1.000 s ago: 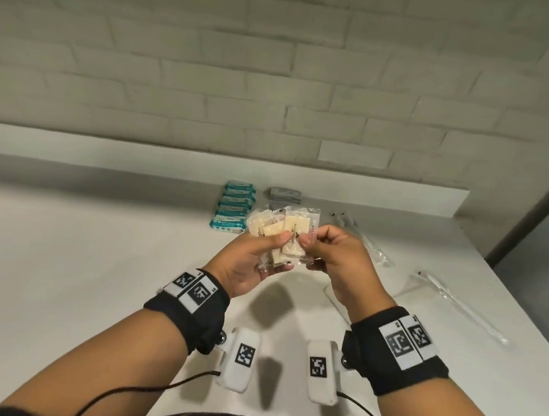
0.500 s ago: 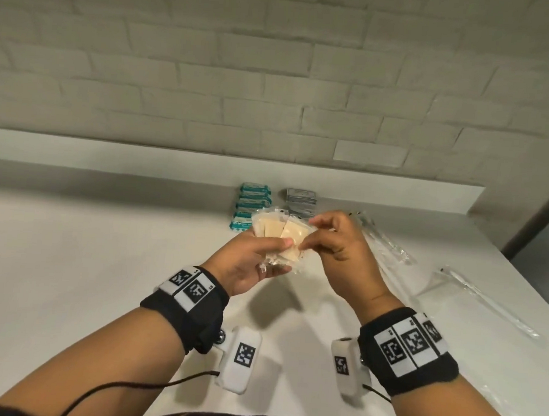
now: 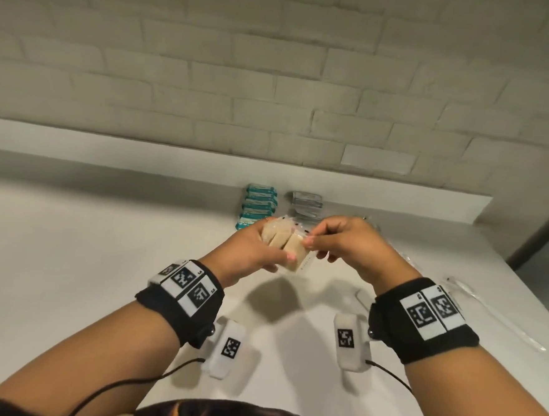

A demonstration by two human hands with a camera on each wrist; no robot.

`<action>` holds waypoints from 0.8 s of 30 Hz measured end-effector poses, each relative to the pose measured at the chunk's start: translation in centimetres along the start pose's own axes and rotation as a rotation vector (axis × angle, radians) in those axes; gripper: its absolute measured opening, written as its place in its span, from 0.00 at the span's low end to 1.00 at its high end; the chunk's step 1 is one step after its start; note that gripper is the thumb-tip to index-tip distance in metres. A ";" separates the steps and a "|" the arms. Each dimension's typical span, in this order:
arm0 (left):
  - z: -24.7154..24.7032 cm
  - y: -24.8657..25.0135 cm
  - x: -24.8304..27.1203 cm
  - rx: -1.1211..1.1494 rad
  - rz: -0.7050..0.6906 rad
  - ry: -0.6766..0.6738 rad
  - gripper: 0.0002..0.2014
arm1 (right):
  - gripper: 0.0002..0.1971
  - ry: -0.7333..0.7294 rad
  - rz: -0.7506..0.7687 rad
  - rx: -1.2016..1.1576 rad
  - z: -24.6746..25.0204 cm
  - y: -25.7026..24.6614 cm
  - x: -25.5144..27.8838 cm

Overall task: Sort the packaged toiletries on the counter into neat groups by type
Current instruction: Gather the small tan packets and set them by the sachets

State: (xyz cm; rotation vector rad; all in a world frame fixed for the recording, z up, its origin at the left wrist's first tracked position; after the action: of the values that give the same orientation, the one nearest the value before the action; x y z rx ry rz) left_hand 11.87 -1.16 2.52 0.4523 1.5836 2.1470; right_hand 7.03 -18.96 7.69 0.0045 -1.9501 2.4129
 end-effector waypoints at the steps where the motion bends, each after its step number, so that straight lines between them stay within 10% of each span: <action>1: 0.2 0.0 -0.1 0.029 0.002 0.002 0.28 | 0.05 0.065 -0.001 0.150 0.4 0.1 -0.5; 4: 0.5 -0.4 -0.3 0.267 0.065 0.081 0.15 | 0.06 0.283 -0.060 0.672 1.8 1.5 -2.0; 10: 1.3 -1.5 0.0 0.647 0.139 0.057 0.15 | 0.16 -0.263 -0.267 0.993 -1.2 4.4 -1.8; 15: 1.8 -1.7 0.2 0.597 0.141 0.196 0.14 | 0.13 -0.317 -0.337 1.104 -3.0 7.5 -2.6; 19: 1.9 -1.8 0.5 0.554 0.140 0.250 0.11 | 0.12 -0.023 -0.148 0.394 -2.0 4.7 -2.8; 24: 1.2 -1.7 0.3 0.532 0.103 0.193 0.17 | 0.06 -0.094 -0.013 -0.081 -3.7 1.2 -1.7</action>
State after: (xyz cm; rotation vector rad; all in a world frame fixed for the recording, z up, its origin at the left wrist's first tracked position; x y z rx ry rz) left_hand 12.44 0.39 1.29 0.5066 2.2964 1.8626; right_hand 8.81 -15.65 5.72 0.1303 -2.0786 2.3651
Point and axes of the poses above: each hand's wrist, its own x-axis away from the middle knuckle, its own z-axis out of the back of the hand, y = z × x, the point moved 1 cm from there along -x, towards the middle knuckle, and after that the axes turned 13 degrees about -x, right-handed, at the moved point
